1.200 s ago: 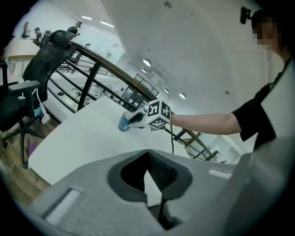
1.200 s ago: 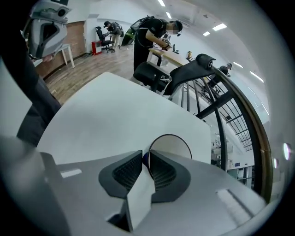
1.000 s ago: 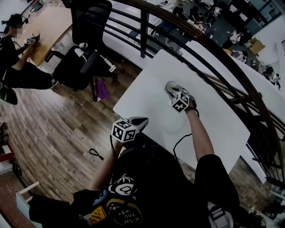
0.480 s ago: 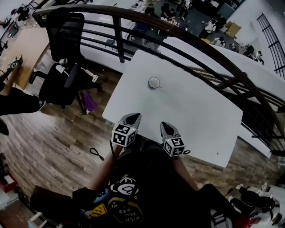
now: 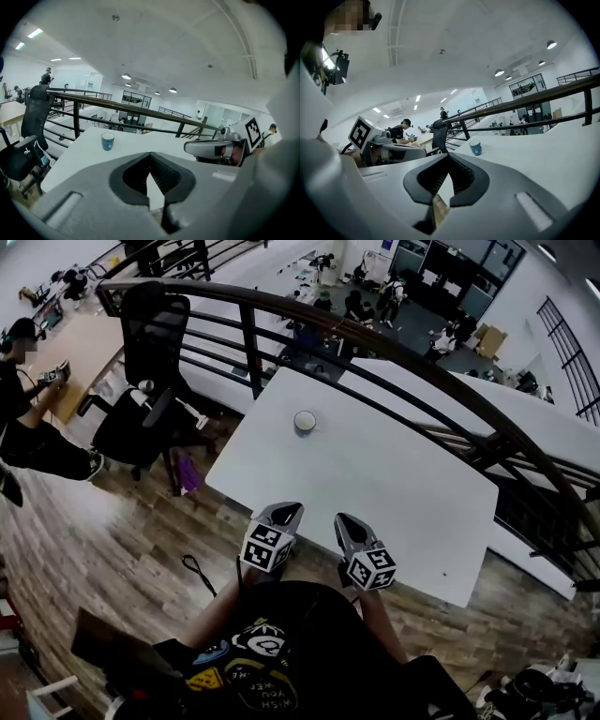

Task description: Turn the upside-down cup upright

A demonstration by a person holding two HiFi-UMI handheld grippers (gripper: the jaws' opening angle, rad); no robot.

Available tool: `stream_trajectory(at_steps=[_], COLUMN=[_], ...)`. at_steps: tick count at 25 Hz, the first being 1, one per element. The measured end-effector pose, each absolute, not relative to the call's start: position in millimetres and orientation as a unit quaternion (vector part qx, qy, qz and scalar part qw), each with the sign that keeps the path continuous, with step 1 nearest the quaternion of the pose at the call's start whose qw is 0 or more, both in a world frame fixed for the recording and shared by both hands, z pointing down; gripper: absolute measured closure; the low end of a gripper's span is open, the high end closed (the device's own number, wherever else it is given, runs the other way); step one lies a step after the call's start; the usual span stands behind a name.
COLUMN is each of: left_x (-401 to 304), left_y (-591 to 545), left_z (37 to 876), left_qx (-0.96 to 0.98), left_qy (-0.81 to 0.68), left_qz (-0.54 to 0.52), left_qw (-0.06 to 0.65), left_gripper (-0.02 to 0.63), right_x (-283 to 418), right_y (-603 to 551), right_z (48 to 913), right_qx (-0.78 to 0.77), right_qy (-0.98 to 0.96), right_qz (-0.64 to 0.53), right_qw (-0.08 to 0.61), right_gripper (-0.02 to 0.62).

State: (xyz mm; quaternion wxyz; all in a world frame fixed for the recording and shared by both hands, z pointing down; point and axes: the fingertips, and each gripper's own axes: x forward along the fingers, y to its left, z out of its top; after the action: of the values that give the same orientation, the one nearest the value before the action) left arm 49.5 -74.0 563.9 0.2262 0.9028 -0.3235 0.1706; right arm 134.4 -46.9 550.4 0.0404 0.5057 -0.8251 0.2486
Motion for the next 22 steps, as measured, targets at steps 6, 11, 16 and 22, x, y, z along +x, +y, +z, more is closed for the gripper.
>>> stream_trajectory(at_steps=[6,11,16,22], left_x=[92,109,96,62], left_y=[40,124,148,135], left_z=[551,577,559,537], left_qx=[0.908,0.905,0.908,0.909], left_qy=[-0.328,-0.306,-0.314,-0.330], left_qz=[0.187,0.230,0.217,0.195], left_qw=[0.181,0.186,0.172,0.166], left_gripper=[0.601,0.601,0.601,0.601], right_x=[170,157,135,114], right_y=[64,128,155,147], right_z=[554,580,558,539], right_qx=[0.502,0.471,0.449,0.458], right_qy=[-0.827,-0.836,-0.855,-0.854], right_qz=[0.251,0.275,0.258,0.244], right_qw=[0.040,0.055,0.039,0.039], right_gripper=[0.597,0.597,0.597,0.597])
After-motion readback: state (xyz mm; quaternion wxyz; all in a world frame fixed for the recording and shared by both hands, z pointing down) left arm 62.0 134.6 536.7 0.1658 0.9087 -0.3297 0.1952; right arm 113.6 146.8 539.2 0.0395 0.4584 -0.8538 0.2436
